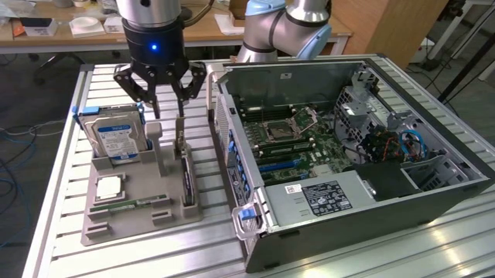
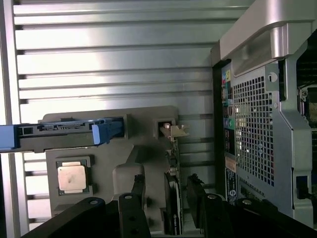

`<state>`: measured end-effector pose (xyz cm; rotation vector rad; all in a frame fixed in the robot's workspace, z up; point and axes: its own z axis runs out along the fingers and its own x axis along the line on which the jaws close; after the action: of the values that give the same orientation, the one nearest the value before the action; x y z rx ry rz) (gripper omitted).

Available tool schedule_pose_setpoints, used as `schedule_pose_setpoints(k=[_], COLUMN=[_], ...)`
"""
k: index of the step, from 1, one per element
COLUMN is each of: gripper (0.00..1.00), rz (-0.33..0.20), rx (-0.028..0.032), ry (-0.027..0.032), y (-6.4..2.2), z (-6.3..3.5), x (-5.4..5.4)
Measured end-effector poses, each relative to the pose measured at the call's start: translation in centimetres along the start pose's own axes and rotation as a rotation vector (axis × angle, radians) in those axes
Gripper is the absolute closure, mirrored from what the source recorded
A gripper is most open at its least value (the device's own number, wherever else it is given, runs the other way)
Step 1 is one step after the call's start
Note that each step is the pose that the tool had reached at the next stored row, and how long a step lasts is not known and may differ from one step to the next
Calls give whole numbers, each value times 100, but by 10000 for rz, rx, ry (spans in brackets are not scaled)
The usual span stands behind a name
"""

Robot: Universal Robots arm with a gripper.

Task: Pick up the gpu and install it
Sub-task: 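Pick up the gpu and move the gpu toward the slot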

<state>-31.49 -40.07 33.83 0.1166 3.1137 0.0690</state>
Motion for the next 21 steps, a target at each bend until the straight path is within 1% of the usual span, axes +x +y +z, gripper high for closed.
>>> schedule_pose_setpoints(k=[21], gripper=[53], rz=[0], rx=[0], ry=[0], y=[-8], z=[70], x=[-34])
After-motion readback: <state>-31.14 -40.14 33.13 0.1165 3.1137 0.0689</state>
